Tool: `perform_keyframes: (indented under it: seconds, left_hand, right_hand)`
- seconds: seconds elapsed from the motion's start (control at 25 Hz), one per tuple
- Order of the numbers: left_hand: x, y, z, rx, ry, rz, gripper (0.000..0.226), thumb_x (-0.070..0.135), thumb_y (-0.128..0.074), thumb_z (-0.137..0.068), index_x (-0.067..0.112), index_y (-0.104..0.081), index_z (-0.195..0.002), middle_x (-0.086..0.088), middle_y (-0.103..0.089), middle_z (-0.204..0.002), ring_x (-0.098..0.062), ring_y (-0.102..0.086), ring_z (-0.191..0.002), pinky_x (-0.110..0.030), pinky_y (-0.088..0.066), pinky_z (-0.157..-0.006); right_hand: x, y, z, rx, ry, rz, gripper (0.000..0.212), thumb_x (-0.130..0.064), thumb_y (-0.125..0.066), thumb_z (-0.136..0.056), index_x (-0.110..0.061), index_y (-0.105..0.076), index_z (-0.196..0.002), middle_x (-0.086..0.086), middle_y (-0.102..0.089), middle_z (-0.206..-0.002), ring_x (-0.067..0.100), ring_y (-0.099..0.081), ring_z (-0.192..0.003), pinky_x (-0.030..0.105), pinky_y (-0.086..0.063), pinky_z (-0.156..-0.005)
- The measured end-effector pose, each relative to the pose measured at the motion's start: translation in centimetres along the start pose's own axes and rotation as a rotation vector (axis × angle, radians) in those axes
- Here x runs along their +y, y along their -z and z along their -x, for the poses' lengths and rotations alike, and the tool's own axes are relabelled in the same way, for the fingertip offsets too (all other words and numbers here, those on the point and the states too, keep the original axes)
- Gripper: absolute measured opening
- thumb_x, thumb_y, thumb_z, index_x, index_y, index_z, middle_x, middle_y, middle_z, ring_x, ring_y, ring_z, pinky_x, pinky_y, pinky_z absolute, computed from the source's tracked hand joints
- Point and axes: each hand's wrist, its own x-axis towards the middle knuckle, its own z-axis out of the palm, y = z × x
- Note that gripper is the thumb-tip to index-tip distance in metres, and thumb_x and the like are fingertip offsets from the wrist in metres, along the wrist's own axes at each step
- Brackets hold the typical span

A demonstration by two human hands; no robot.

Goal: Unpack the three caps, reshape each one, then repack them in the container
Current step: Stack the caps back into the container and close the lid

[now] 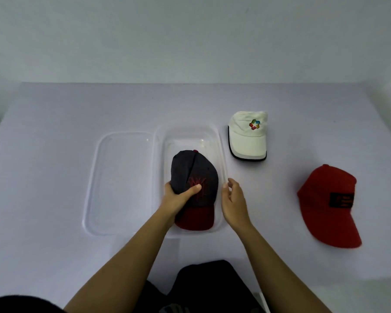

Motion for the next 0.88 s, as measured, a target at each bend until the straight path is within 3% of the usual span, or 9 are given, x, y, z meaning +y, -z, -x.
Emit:
perform_keyframes:
  seconds: [0.12, 0.24, 0.36, 0.44, 0.6, 0.72, 0.8, 0.88]
  left_hand:
    - [-0.6, -0.3, -0.1, 0.154, -0.007, -0.267, 0.107, 0.064, -0.075, -0.057, 0.023, -0.026, -0.143, -0.011, -0.038, -0.142, -0.033, -0.043, -0.125, -0.046, -0.042, -0.101]
    - [-0.6, -1.6, 1.4, 0.316, -0.302, -0.600, 0.097, 0.046, -0.064, -0.081, 0.021, -0.002, -0.151, -0.021, -0.007, -0.154, -0.041, -0.014, -0.140, -0.052, -0.021, -0.112]
    - [-0.5, -1.8, 1.4, 0.260, -0.602, -0.992, 0.085, 0.046, -0.054, -0.085, 0.039, 0.003, -0.148, -0.012, 0.015, -0.157, -0.040, 0.005, -0.144, -0.057, -0.018, -0.111]
    - [-0.9, -1.5, 0.8, 0.178, -0.575, -1.217, 0.082, 0.057, -0.049, -0.086, 0.043, 0.005, -0.147, -0.009, 0.019, -0.157, -0.042, 0.008, -0.143, -0.059, -0.022, -0.109]
    - [-1.6, -2.4, 1.4, 0.172, -0.407, -1.256, 0.091, 0.060, -0.047, -0.086, 0.033, 0.014, -0.148, -0.018, 0.023, -0.155, -0.046, 0.014, -0.141, -0.055, -0.012, -0.114]
    - [-1.3, -2.8, 2.0, 0.199, -0.382, -1.263, 0.089, 0.063, -0.043, -0.086, 0.032, 0.014, -0.147, -0.020, 0.024, -0.154, -0.045, 0.015, -0.141, -0.053, -0.006, -0.115]
    - [-0.4, -3.1, 2.7, 0.237, -0.422, -1.231, 0.086, 0.062, -0.041, -0.087, 0.031, 0.011, -0.149, -0.020, 0.023, -0.154, -0.043, 0.016, -0.142, -0.052, -0.003, -0.116]
    - [0.7, -4.2, 3.8, 0.286, -0.558, -1.119, 0.081, 0.052, -0.042, -0.092, 0.023, 0.007, -0.150, -0.017, 0.019, -0.156, -0.036, 0.015, -0.144, -0.047, -0.004, -0.117]
  right_hand:
    - [-0.1, -0.5, 0.0, -0.002, 0.037, 0.009, 0.048, -0.033, -0.026, -0.101, -0.018, -0.024, -0.147, 0.008, -0.039, -0.148, 0.025, -0.040, -0.134, 0.035, -0.032, -0.108]
    - [-0.1, -0.5, 0.4, 0.019, 0.045, 0.032, 0.046, -0.033, -0.024, -0.102, -0.027, -0.021, -0.147, 0.015, -0.060, -0.127, 0.030, -0.057, -0.114, 0.036, -0.042, -0.098]
    - [-0.2, -0.3, 0.6, 0.038, 0.032, 0.050, 0.046, -0.034, -0.023, -0.101, -0.029, -0.020, -0.147, 0.017, -0.065, -0.113, 0.031, -0.062, -0.103, 0.035, -0.045, -0.089]
    - [-0.5, -0.4, 0.7, 0.049, 0.025, 0.047, 0.046, -0.034, -0.023, -0.102, -0.029, -0.022, -0.147, 0.017, -0.066, -0.113, 0.031, -0.062, -0.102, 0.035, -0.046, -0.087]
    - [-0.5, -0.6, 0.8, 0.087, 0.030, 0.060, 0.045, -0.034, -0.022, -0.101, -0.028, -0.024, -0.146, 0.015, -0.066, -0.114, 0.031, -0.062, -0.101, 0.037, -0.047, -0.086]
    - [-0.3, -0.2, 0.8, 0.003, 0.011, -0.026, 0.046, -0.038, -0.021, -0.101, -0.031, -0.021, -0.147, 0.008, -0.055, -0.135, 0.027, -0.052, -0.121, 0.034, -0.041, -0.098]
    - [-0.1, 0.6, 0.7, -0.068, 0.025, -0.159, 0.047, -0.040, -0.019, -0.101, -0.033, -0.017, -0.147, -0.001, -0.035, -0.151, 0.018, -0.036, -0.136, 0.025, -0.028, -0.105]
    - [0.1, 1.8, 0.6, -0.063, 0.054, -0.279, 0.047, -0.039, -0.019, -0.101, -0.033, -0.016, -0.147, -0.006, -0.024, -0.155, 0.010, -0.027, -0.140, 0.018, -0.021, -0.104]
